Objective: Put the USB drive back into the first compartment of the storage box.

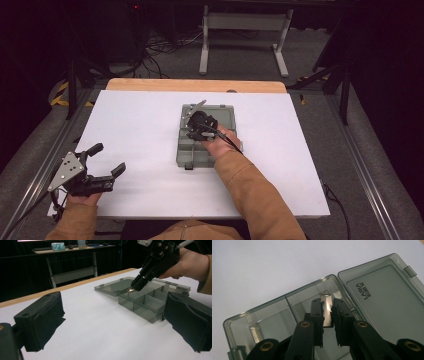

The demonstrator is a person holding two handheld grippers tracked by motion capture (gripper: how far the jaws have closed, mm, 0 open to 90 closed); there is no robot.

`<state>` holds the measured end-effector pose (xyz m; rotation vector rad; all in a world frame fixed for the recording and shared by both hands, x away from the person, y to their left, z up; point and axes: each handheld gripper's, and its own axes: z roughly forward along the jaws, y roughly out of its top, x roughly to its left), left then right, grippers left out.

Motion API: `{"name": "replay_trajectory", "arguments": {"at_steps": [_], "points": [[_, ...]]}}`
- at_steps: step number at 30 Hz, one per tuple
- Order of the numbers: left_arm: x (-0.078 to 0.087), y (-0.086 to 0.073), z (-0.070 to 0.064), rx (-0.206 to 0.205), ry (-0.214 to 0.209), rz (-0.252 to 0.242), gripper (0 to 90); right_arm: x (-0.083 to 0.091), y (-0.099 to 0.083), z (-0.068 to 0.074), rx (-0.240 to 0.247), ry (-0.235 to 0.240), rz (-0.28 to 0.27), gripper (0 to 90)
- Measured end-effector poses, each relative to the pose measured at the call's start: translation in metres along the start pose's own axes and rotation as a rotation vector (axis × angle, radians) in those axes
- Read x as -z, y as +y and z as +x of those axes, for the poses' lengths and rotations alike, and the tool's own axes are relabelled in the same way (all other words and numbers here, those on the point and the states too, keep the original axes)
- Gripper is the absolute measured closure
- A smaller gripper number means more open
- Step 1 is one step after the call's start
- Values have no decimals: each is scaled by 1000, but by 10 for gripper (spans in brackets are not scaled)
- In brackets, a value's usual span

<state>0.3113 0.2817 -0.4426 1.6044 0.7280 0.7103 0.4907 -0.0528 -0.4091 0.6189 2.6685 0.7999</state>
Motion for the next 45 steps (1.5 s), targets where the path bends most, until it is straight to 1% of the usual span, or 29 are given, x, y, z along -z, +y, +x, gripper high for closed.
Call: {"name": "replay_trajectory", "arguments": {"at_steps": [9, 26, 36, 42, 45], "points": [[0, 0, 0, 0, 1, -2, 39, -6, 1, 1, 0, 1, 10, 791], [0, 0, 0, -1, 0, -2, 39, -14, 3, 5, 17, 2, 27, 791], [0, 0, 0, -1, 1, -3, 39, -14, 4, 6, 24, 4, 25, 786], [0, 0, 0, -1, 0, -3, 39, -8, 5, 6, 25, 1, -7, 678], [0, 0, 0, 0, 0, -5, 39, -3, 5, 5, 15, 0, -29, 570]]}}
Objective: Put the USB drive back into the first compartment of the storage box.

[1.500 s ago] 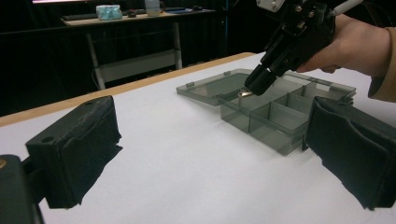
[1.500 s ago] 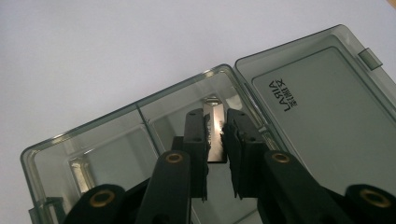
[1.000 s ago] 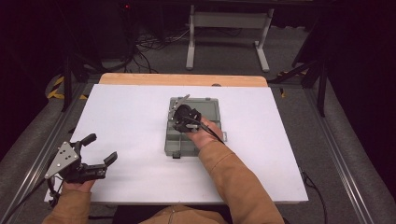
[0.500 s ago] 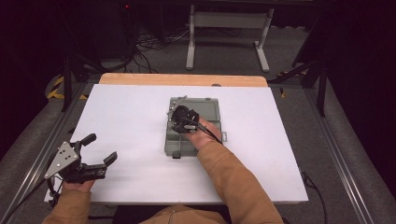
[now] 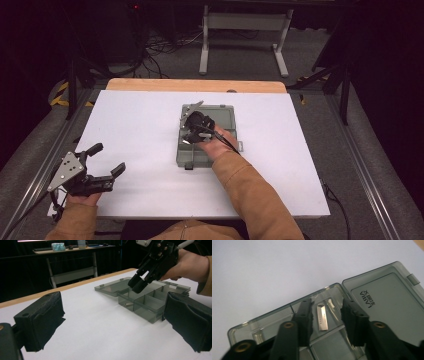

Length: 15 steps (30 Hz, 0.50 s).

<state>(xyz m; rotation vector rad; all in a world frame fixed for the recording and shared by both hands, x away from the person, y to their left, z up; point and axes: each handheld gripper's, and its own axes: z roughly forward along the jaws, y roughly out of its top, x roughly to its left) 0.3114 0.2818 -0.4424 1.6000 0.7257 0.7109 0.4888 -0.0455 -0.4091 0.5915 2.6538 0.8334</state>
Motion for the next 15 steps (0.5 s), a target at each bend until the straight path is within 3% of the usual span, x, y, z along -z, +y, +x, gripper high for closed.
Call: {"name": "replay_trajectory", "arguments": {"at_steps": [2, 5, 15], "points": [[0, 0, 0, 0, 0, 3, 39, 8, 0, -1, -14, 2, -27, 437], [0, 0, 0, 0, 0, 3, 39, 21, -1, 0, -23, 0, -70, 330], [0, 0, 0, 5, 1, 4, 39, 60, -5, 8, -31, -9, -177, 90]]}}
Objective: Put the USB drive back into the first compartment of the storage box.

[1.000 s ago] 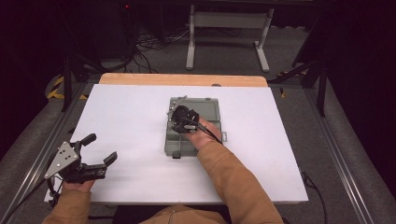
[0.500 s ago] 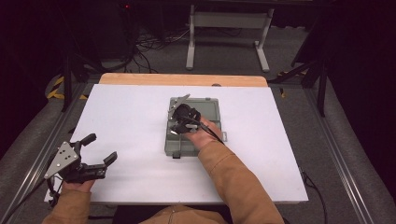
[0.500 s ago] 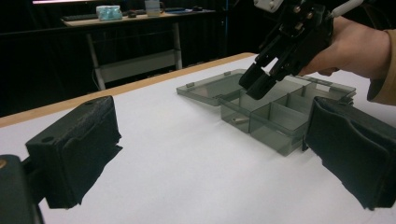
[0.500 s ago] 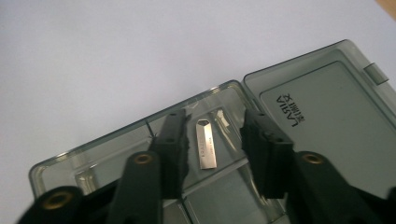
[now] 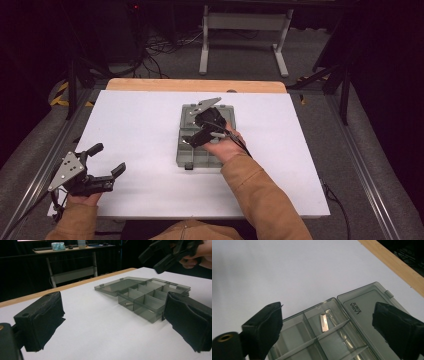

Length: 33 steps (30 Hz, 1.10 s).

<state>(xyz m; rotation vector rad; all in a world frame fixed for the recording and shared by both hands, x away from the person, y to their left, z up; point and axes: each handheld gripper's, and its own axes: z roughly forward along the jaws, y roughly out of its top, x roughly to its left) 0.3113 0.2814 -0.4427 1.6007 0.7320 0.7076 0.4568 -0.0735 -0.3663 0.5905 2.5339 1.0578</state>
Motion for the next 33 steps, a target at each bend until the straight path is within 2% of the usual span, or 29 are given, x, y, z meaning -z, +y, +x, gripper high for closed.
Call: {"name": "replay_trajectory", "arguments": {"at_steps": [9, 22, 26, 28, 33], "points": [[0, 0, 0, 2, -3, 2, 39, 43, -19, 9, 22, -28, -122, 25], [-2, -1, -1, 5, -5, 0, 39, 93, -65, 18, 23, -95, -277, 3], [-2, -1, -1, 5, -8, -5, 38, 103, -78, 18, 13, -108, -327, 3], [-2, -1, -1, 8, -10, -6, 39, 107, -87, 17, 17, -97, -360, 3], [-2, -2, 0, 15, -12, -13, 38, 114, -108, 17, 1, -128, -386, 3]]}}
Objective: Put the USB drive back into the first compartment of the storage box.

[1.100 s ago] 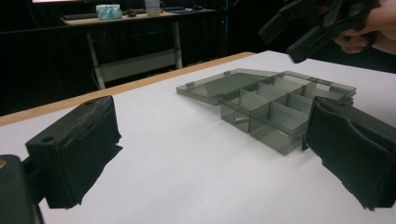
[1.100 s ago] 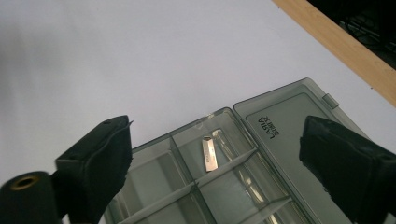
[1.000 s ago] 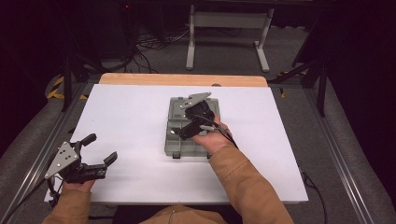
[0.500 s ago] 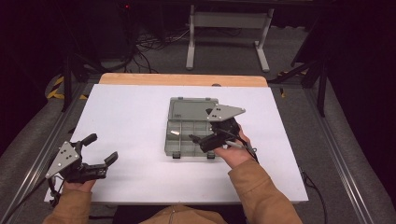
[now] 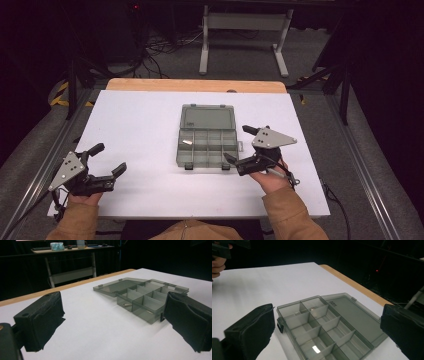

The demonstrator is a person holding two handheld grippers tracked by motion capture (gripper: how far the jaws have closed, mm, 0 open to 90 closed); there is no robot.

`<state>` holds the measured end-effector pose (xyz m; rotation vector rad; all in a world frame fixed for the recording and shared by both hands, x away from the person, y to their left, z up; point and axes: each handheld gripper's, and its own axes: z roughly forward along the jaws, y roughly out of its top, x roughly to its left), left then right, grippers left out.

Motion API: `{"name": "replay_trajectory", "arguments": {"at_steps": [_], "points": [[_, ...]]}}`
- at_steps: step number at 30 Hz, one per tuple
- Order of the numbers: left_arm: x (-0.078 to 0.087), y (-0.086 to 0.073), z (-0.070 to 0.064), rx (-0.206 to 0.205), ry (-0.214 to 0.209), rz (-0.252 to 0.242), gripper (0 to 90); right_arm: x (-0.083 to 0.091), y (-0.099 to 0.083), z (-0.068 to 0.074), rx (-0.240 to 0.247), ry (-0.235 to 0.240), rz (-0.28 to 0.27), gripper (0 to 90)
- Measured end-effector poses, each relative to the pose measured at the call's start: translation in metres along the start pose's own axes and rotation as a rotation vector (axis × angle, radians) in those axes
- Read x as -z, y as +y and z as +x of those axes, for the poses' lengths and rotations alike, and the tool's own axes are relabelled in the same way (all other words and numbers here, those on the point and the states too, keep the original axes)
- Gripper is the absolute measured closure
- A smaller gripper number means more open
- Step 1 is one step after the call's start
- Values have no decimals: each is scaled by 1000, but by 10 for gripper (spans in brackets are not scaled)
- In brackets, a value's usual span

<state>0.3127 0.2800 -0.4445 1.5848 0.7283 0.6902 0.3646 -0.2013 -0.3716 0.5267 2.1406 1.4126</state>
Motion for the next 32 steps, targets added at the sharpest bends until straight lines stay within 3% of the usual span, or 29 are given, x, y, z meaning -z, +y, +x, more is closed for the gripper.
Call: {"name": "replay_trajectory", "arguments": {"at_steps": [5, 14, 21, 32], "points": [[0, 0, 0, -3, -1, -4, 37, 15, -19, -3, -25, -42, -36, 3], [-1, -3, 2, 11, -4, -11, 32, 31, -52, -6, -63, -74, -73, 3], [-1, -5, 4, 25, -5, -13, 31, 36, -78, -7, -90, -99, -56, 5], [-1, -8, 8, 47, -4, -23, 30, 35, -88, -7, -99, -115, -47, 6]]}}
